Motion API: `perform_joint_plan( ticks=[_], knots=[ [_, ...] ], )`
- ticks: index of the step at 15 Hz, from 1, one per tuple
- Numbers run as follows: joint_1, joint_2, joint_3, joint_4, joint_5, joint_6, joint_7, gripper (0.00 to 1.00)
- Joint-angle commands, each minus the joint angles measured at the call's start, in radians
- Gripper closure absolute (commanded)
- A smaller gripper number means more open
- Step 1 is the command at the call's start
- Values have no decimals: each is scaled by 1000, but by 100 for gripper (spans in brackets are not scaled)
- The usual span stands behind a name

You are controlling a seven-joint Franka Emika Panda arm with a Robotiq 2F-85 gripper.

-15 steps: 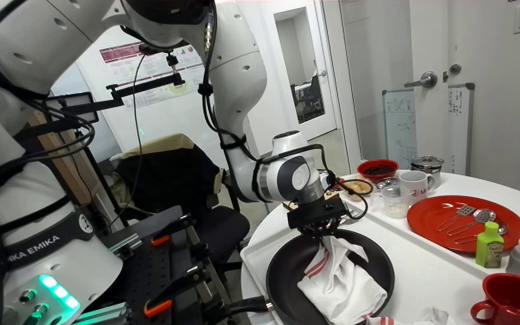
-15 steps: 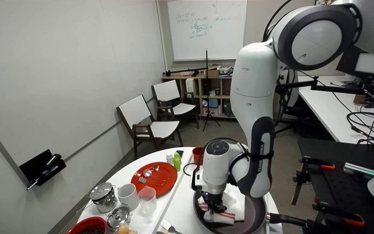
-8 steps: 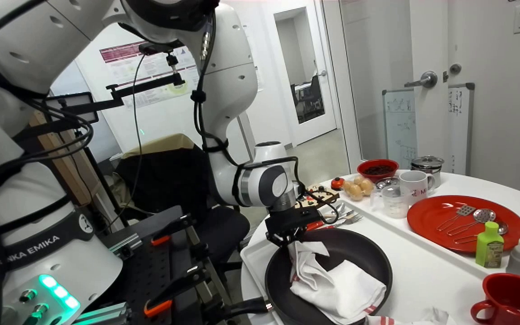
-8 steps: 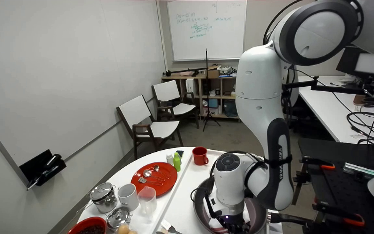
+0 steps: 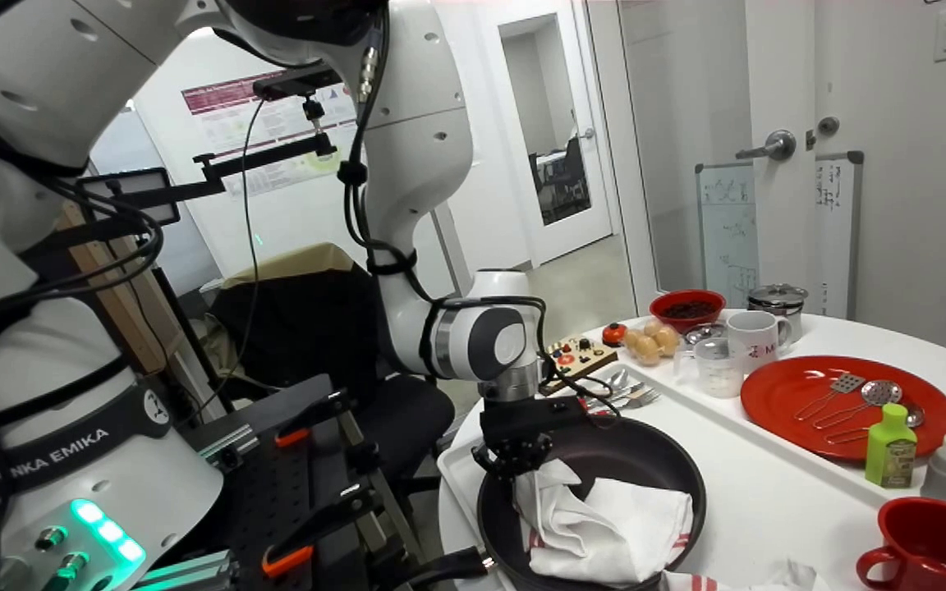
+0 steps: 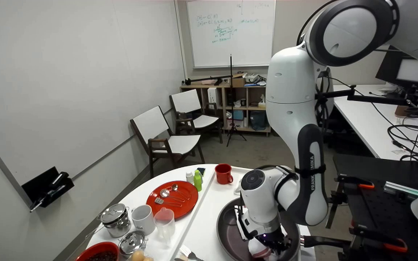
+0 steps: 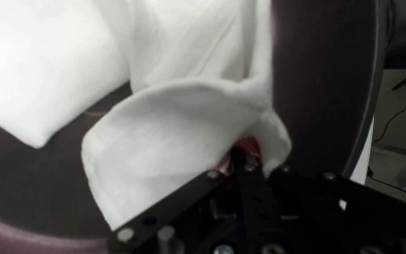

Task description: Use the red and white towel to wipe the pan

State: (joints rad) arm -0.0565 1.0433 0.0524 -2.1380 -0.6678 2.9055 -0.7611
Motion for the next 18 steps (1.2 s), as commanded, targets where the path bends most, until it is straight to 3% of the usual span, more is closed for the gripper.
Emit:
perform_joint_plan(
  ticks=[1, 6, 10, 18],
  knots=[
    [-32, -14, -45, 38, 40, -33, 16, 99],
    [-115, -18, -46, 106, 134, 10, 29, 99],
    [-172, -26, 15, 135, 214, 38, 8, 99],
    [-197, -100, 95, 100, 291, 132, 45, 99]
  ],
)
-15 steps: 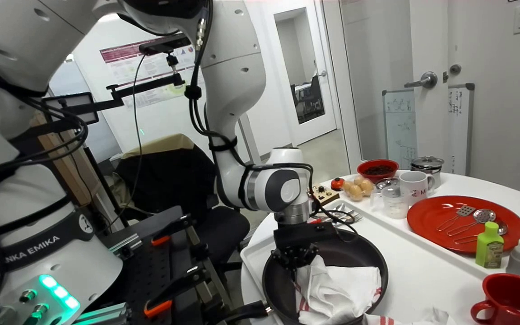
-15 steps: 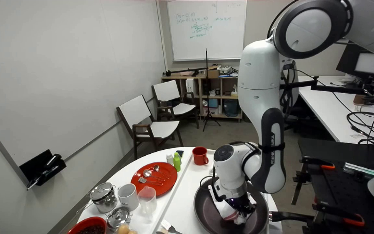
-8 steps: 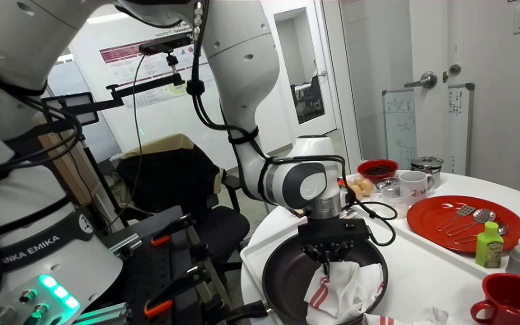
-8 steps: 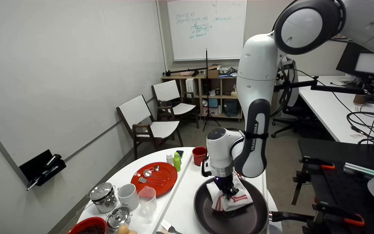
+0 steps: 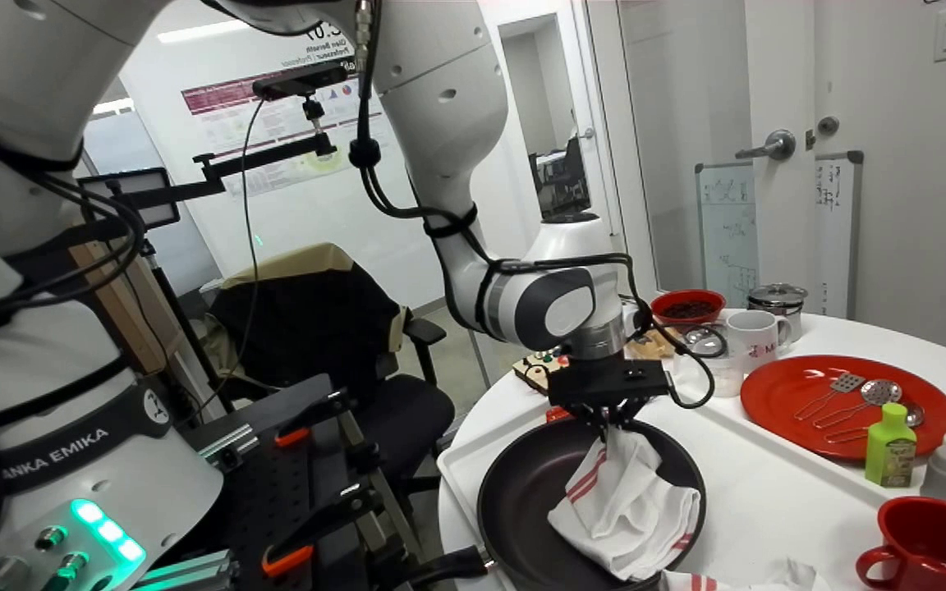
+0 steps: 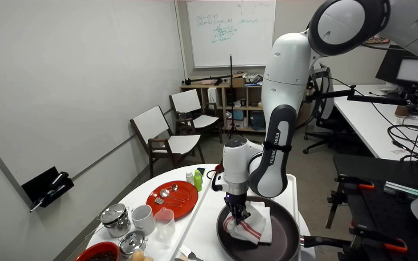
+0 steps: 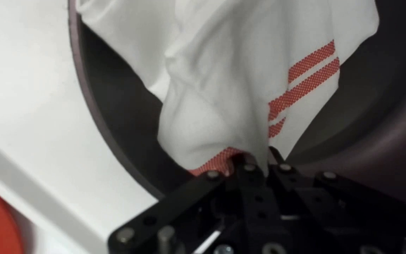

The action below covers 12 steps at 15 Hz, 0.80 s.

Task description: Use the red and white towel to wipe the pan

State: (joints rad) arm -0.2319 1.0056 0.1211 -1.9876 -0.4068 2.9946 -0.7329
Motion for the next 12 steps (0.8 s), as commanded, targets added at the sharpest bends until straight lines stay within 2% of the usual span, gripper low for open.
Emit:
perform_joint_plan(
  ticks=[1, 4, 12],
  knots=[
    [-35, -96, 36, -79, 32, 74, 28, 99],
    [-62, -160, 51, -123, 30, 147, 63, 99],
    [-188, -337, 113, -279, -3, 288, 124, 99]
  ],
)
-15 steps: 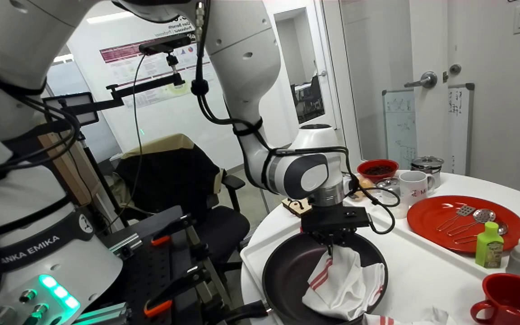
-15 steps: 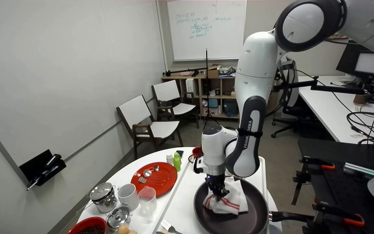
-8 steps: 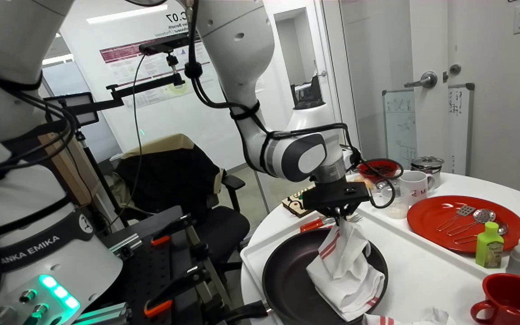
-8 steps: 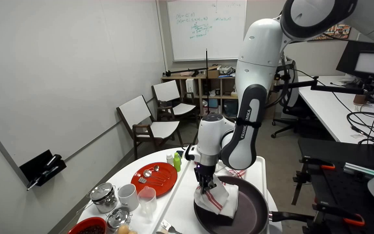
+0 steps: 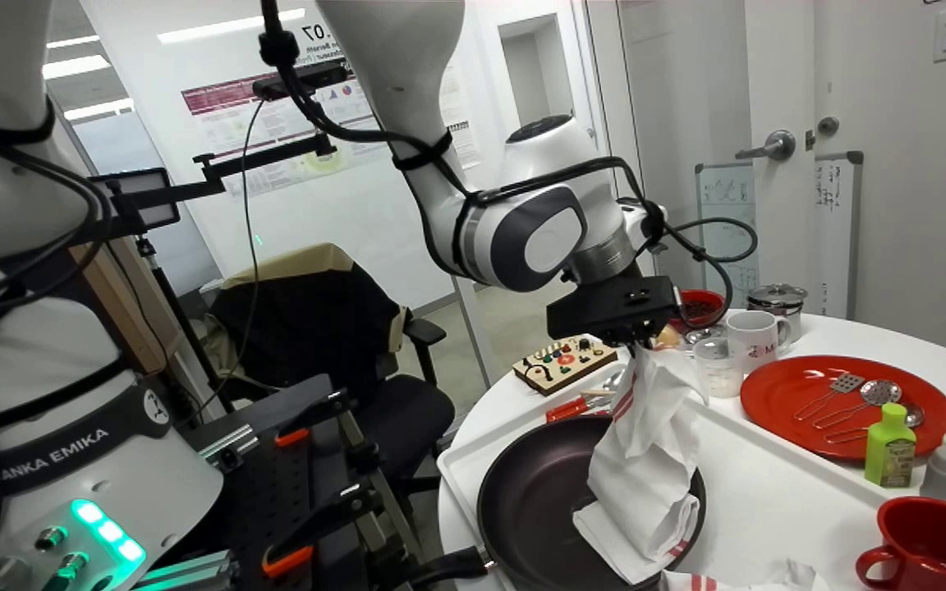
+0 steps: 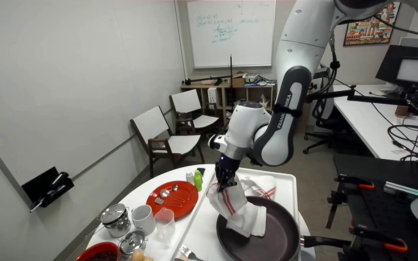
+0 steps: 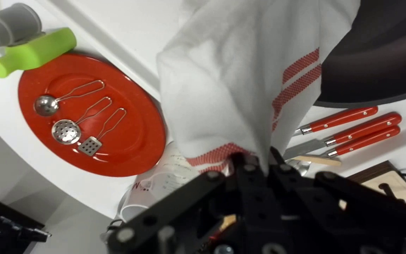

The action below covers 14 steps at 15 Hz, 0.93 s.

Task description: Use the red and white towel to wipe the pan

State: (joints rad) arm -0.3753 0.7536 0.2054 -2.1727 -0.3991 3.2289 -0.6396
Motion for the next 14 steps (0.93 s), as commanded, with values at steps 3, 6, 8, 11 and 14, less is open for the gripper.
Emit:
perform_joint_plan(
  ticks=[3, 6, 8, 11, 14],
  knots=[
    [-97, -169, 61, -165, -27, 94, 67, 99],
    [-149, -268, 108, -216, 6, 55, 95, 99],
    [-188, -327, 149, -221, 31, -37, 135, 99],
    [-241, -396, 207, -208, 75, -153, 187, 99],
    [-312, -459, 284, -205, 140, -209, 204, 99]
  ],
)
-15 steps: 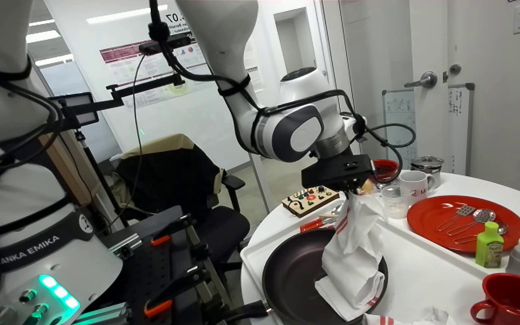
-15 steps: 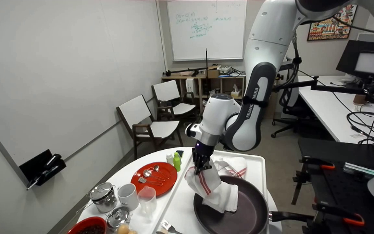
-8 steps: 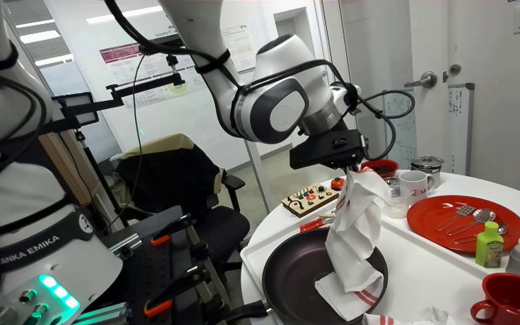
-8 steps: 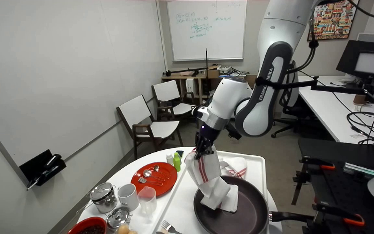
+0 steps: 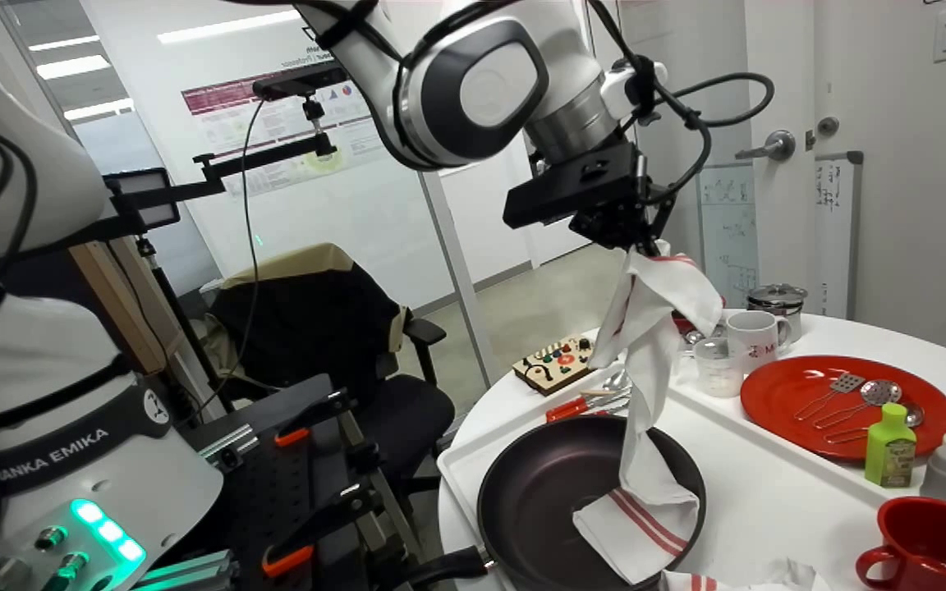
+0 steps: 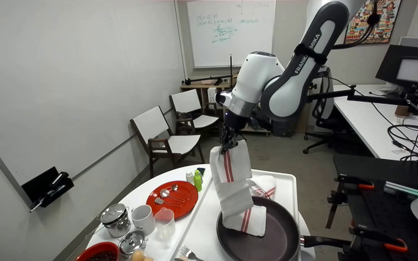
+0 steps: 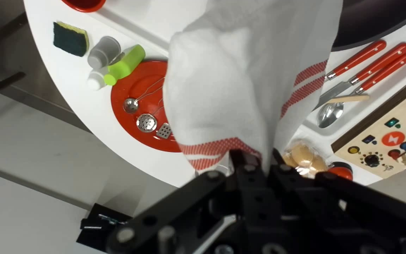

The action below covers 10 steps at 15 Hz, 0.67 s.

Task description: Use the red and white towel to wipe the pan

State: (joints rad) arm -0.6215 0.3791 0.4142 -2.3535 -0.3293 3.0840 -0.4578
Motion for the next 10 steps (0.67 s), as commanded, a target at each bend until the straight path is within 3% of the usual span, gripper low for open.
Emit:
perform_joint_plan(
  ticks=[1, 6, 7, 10],
  knots=[
    [-80, -106, 91, -19, 93, -82, 32, 99],
    [-94, -122, 104, 128, 191, -319, 87, 99],
    [36, -127, -22, 180, 286, -371, 54, 99],
    [166, -92, -174, 321, 325, -501, 113, 99]
  ],
)
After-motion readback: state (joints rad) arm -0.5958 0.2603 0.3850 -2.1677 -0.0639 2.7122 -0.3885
